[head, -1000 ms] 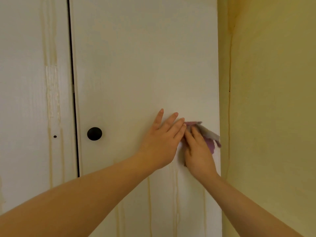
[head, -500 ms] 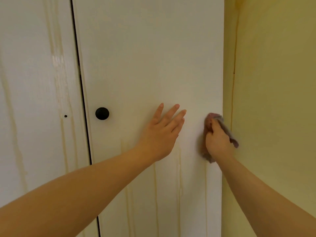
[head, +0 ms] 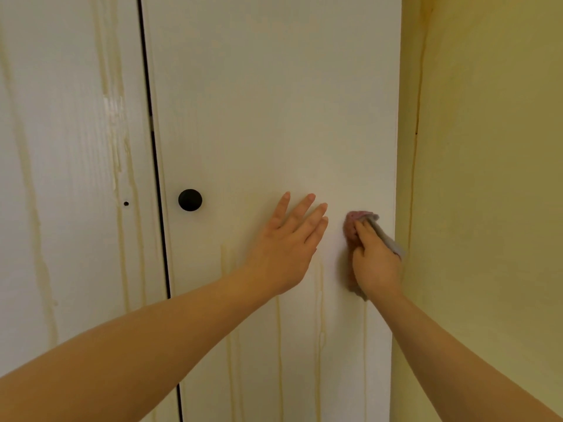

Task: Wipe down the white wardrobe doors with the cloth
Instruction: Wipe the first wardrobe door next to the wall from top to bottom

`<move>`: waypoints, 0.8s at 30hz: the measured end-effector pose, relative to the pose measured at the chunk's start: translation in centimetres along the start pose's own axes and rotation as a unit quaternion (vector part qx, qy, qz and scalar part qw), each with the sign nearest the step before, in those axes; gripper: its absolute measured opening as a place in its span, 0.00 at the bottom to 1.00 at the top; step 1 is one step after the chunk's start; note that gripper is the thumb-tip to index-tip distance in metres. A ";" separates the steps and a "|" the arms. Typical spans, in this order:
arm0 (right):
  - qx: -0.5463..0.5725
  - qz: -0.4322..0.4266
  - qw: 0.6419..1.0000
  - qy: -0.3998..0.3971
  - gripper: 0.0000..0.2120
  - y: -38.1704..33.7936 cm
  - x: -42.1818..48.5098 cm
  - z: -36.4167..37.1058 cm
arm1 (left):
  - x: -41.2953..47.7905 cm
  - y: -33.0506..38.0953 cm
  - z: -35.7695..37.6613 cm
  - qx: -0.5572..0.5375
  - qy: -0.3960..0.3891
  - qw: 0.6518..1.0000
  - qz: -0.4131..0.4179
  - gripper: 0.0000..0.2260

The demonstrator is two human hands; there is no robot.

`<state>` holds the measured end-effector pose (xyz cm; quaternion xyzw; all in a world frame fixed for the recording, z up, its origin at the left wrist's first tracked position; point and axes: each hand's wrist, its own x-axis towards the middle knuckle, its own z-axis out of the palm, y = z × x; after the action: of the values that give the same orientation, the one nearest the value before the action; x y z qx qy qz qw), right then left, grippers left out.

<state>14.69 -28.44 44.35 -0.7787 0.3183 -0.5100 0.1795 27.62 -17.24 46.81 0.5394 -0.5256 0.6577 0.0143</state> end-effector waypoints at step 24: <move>0.025 0.034 0.998 -0.049 0.21 -1.1 -1.3 -0.5 | 0.3 0.2 0.5 0.011 -0.018 1.000 -0.014 0.23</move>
<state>14.20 -26.78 44.37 -0.7868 0.3226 -0.4722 0.2321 27.72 -17.80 46.82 0.5581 -0.5111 0.6537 0.0078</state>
